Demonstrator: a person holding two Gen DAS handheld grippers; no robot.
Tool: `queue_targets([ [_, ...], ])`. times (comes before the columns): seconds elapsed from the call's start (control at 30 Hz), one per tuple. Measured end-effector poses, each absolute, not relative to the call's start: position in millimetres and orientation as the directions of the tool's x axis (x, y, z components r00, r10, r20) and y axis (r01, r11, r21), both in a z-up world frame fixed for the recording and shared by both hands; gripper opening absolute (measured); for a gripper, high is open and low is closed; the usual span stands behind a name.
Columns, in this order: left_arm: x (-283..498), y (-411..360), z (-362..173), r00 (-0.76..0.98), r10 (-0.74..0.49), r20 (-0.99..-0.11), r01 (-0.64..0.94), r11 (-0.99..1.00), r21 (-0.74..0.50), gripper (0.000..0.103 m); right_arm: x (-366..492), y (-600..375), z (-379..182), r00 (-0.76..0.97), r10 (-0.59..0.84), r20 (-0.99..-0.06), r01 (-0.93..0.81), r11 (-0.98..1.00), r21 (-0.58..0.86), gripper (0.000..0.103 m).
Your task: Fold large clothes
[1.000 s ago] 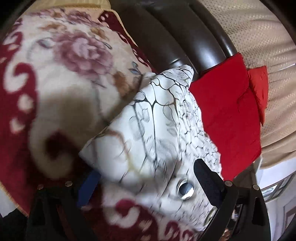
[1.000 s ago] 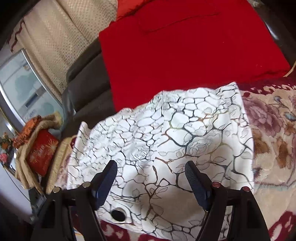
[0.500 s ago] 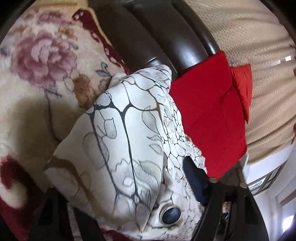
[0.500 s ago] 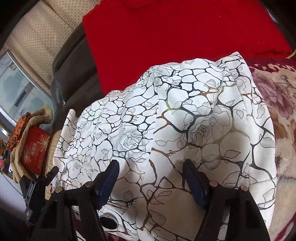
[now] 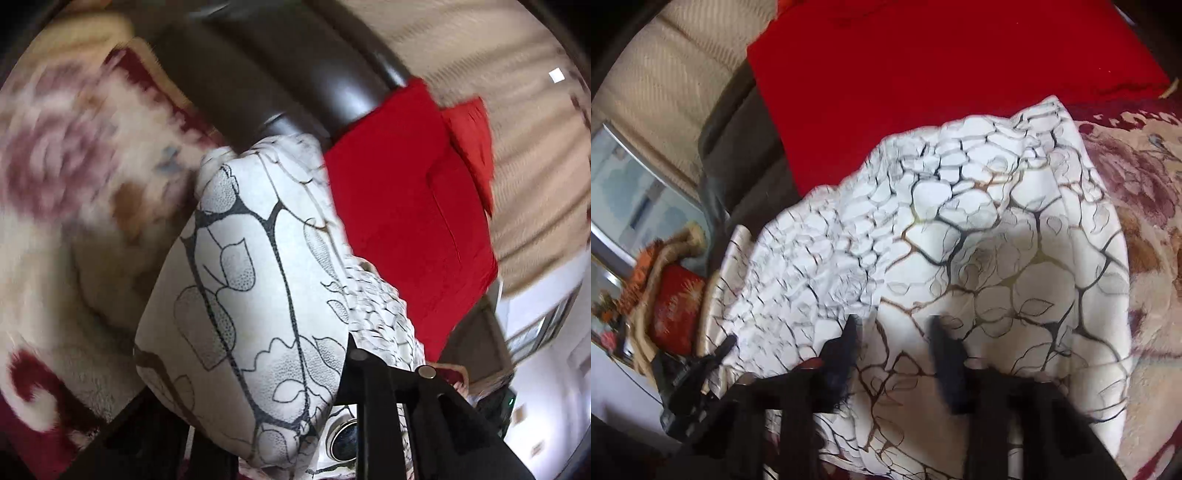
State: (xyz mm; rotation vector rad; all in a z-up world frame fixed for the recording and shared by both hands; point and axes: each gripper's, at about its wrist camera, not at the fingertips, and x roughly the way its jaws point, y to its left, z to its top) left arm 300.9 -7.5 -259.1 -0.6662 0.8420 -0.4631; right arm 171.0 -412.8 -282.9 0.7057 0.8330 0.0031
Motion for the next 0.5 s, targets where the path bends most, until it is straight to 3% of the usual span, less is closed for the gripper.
queue_targets([
  [0.1, 297, -30, -222, 0.596, -0.614, -0.517, 0.201, 0.738, -0.644, 0.019, 172, -434, -286, 0.681, 0.230, -0.696, 0.322, 0.759, 0.566, 0.037],
  [0.17, 291, -55, -193, 0.593, -0.615, -0.519, 0.275, 0.761, -0.588, 0.018, 181, -448, -312, 0.595, 0.313, -0.740, 0.373, 0.708, 0.600, 0.028],
  [0.33, 263, -146, -139, 0.538, -0.634, -0.555, 0.488, 0.772, -0.407, 0.017, 168, -490, -323, 0.622, 0.495, -0.606, 0.385, 0.481, 0.788, 0.025],
  [0.5, 229, -250, -134, 0.416, -0.665, -0.621, 0.656, 0.692, -0.302, 0.017, 149, -523, -320, 0.689, 0.516, -0.510, 0.349, 0.380, 0.856, 0.028],
])
